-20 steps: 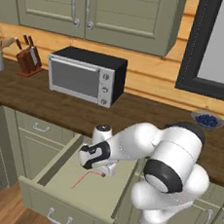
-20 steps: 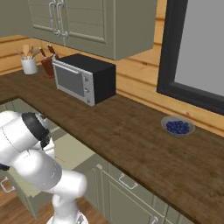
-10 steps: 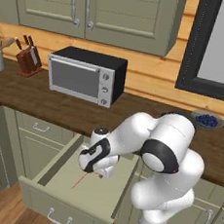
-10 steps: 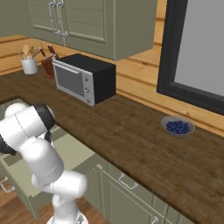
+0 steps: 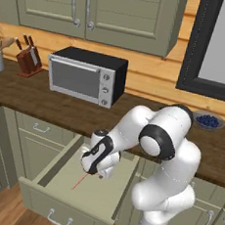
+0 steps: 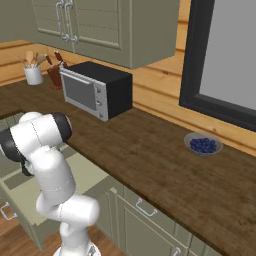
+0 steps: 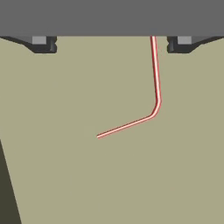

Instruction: Take a straw from the drawer in front and place it inside the glass cup on the dining counter.

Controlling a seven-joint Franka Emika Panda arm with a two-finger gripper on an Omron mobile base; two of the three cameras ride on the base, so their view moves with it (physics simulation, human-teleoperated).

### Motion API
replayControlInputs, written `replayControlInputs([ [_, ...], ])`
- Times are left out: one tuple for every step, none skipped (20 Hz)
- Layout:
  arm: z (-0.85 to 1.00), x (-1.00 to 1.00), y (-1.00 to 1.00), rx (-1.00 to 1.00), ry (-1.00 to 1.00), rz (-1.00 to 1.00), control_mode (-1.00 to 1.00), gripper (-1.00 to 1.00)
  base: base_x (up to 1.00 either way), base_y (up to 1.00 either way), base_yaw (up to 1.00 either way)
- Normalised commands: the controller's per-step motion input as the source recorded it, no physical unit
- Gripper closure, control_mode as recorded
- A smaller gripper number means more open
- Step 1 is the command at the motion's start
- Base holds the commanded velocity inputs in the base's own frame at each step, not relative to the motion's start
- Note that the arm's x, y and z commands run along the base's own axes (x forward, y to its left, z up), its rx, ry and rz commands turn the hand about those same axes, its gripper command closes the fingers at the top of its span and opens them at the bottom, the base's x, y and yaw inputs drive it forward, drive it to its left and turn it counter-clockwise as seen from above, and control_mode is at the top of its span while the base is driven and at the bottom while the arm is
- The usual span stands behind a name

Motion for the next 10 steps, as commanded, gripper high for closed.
replayControlInputs([
  [-0.21, 0.19, 0.10, 0.00, 0.00, 0.00, -1.00, -1.00, 0.00, 0.00, 0.00],
  [-0.23, 0.24, 0.12, -0.01, 0.00, 0.00, -1.00, -1.00, 0.00, 0.00, 0.00],
  [-0.23, 0.25, 0.15, -0.01, 0.00, 0.00, -1.00, -1.00, 0.00, 0.00, 0.00],
  [-0.20, 0.25, 0.15, -0.01, 0.00, 0.00, -1.00, -1.00, 0.00, 0.00, 0.00],
  [-0.19, 0.21, 0.12, 0.00, 0.00, 0.00, -1.00, -1.00, 0.00, 0.00, 0.00],
  [-0.19, 0.21, 0.10, 0.00, 0.00, 0.00, -1.00, -1.00, 0.00, 0.00, 0.00],
  [-0.14, 0.29, 0.11, 0.00, 0.00, 0.00, -1.00, -1.00, 0.00, 0.00, 0.00],
  [-0.06, 0.29, 0.16, 0.00, 0.00, 0.00, -1.00, -1.00, 0.00, 0.00, 0.00],
  [-0.02, 0.31, 0.15, 0.00, 0.00, 0.00, -1.00, -1.00, 0.00, 0.00, 0.00],
  [0.00, 0.28, 0.18, 0.00, 0.00, 0.00, -1.00, -1.00, 0.00, 0.00, 0.00],
])
